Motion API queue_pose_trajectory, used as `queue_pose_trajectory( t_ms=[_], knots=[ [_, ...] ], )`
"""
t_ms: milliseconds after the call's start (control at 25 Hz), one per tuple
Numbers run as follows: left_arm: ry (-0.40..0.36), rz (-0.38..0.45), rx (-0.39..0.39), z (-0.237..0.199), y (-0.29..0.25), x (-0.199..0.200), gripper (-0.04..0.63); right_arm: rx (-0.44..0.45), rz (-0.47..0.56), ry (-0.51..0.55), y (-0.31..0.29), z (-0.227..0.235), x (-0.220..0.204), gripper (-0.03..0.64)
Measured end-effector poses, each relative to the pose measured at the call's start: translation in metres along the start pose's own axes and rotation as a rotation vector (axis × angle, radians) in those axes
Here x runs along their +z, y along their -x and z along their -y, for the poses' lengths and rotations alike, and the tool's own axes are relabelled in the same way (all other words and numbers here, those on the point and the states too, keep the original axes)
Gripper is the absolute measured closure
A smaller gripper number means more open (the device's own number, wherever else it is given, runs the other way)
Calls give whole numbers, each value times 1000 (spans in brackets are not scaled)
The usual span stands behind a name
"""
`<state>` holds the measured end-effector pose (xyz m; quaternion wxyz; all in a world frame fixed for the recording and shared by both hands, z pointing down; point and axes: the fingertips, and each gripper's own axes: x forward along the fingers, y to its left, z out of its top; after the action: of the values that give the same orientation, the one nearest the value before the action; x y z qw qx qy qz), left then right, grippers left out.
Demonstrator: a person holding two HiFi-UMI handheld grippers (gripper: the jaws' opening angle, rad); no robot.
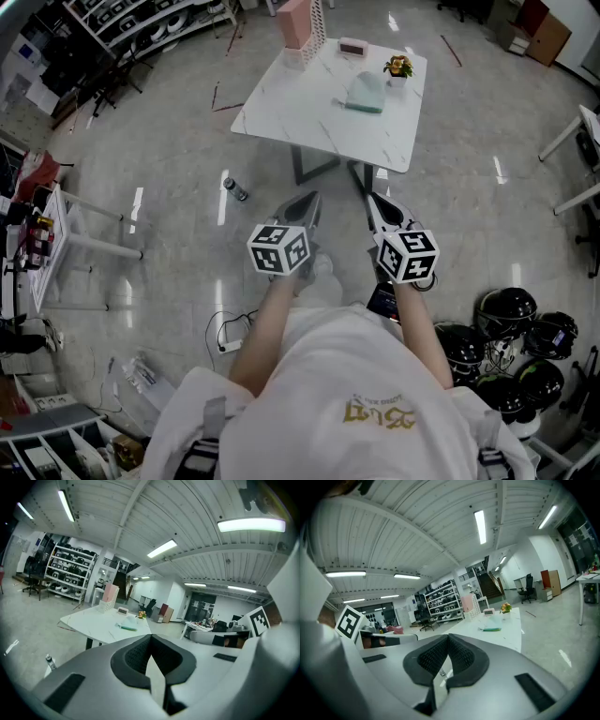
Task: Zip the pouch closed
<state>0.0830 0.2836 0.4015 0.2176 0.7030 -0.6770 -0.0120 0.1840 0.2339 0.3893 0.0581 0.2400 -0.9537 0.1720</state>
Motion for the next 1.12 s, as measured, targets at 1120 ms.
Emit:
queue_pose_trajectory(
  t_ms=[1120],
  knots=[
    [42, -19, 105, -76, -95, 19, 351, -81, -84, 15, -82, 80, 6, 448]
  ],
)
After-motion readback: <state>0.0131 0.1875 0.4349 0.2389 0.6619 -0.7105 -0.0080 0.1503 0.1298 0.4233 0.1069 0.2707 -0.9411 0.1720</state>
